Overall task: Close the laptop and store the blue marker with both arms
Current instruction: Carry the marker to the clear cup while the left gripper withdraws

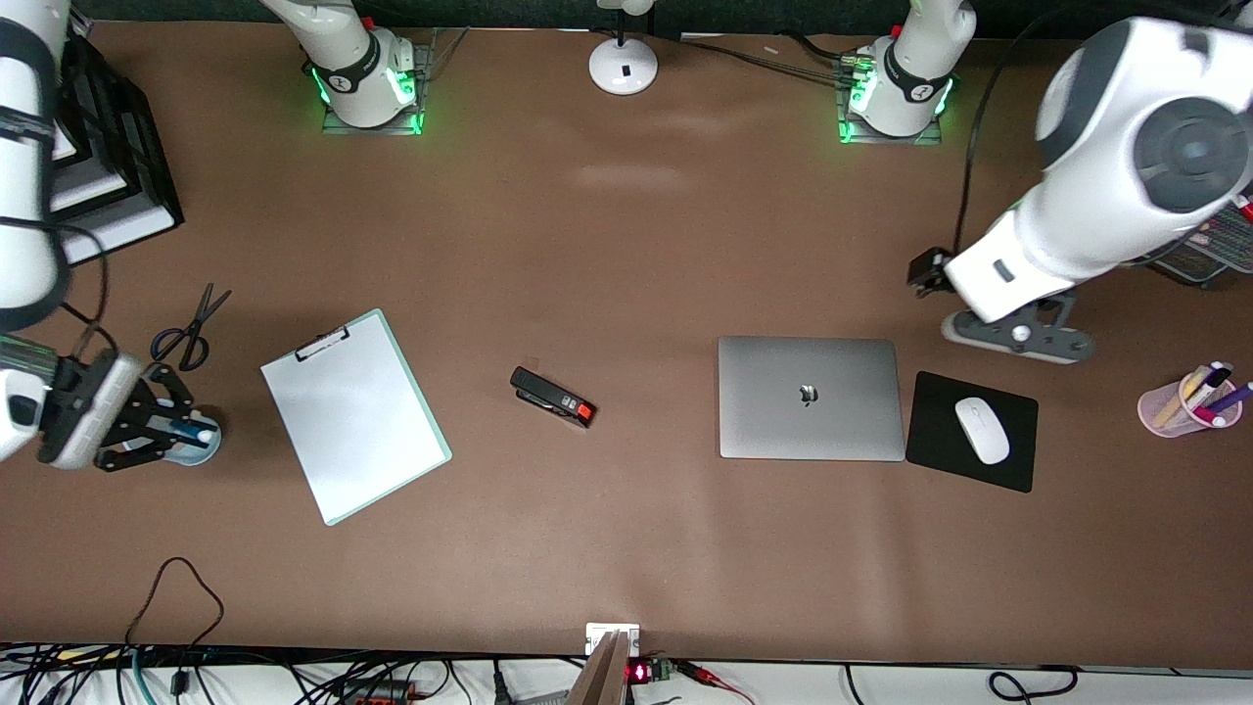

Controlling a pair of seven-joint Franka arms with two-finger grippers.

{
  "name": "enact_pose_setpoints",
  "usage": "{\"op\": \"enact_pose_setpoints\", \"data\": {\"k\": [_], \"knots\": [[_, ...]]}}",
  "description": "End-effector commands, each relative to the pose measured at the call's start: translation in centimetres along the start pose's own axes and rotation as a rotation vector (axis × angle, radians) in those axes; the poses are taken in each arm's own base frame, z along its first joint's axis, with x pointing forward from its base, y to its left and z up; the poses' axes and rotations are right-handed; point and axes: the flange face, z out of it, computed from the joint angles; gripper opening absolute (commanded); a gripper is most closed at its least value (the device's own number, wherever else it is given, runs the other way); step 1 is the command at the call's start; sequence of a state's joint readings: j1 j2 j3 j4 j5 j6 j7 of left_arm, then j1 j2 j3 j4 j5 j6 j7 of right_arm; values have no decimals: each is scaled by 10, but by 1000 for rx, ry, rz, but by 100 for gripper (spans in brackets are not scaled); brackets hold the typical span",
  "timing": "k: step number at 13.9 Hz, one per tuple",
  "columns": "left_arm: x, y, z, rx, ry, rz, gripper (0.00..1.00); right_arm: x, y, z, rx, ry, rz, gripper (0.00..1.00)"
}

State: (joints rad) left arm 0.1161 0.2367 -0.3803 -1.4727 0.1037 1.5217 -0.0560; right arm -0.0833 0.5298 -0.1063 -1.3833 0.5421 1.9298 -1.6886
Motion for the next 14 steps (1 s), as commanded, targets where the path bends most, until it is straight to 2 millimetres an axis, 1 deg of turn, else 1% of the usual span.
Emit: {"op": "enact_pose_setpoints", "data": {"k": [1,3,5,6,7,8,9,10,12,14], "knots": [[-25,-22,-34,-41,25,42,100,-27,7,-17,-24,96,-133,0],[-47,-35,-37,-22,27,25,100,-53,6,-29,-26,161,-153,0],[-62,-52,-35,-46,31,-22,100,-83,5,-31,-15,211,-135,0],[-66,-55,-36,-40,67,-41,100,-98,5,-34,-24,251,-130,0],[-70,-58,-35,-37,118,-61,100,-111,5,-31,-30,293,-134,0],[-75,-61,-31,-35,147,-80,100,-125,4,-31,-41,332,-134,0],[-79,-61,-26,-32,150,-107,100,-141,4,-26,-43,364,-120,0],[-82,-63,-27,-34,151,-137,100,-152,4,-24,-51,377,-116,0],[-82,-66,-25,-33,143,-137,100,-168,4,-21,-60,400,-94,0],[-81,-66,-26,-36,118,-146,100,-187,-1,-9,-27,423,-76,0]]}}
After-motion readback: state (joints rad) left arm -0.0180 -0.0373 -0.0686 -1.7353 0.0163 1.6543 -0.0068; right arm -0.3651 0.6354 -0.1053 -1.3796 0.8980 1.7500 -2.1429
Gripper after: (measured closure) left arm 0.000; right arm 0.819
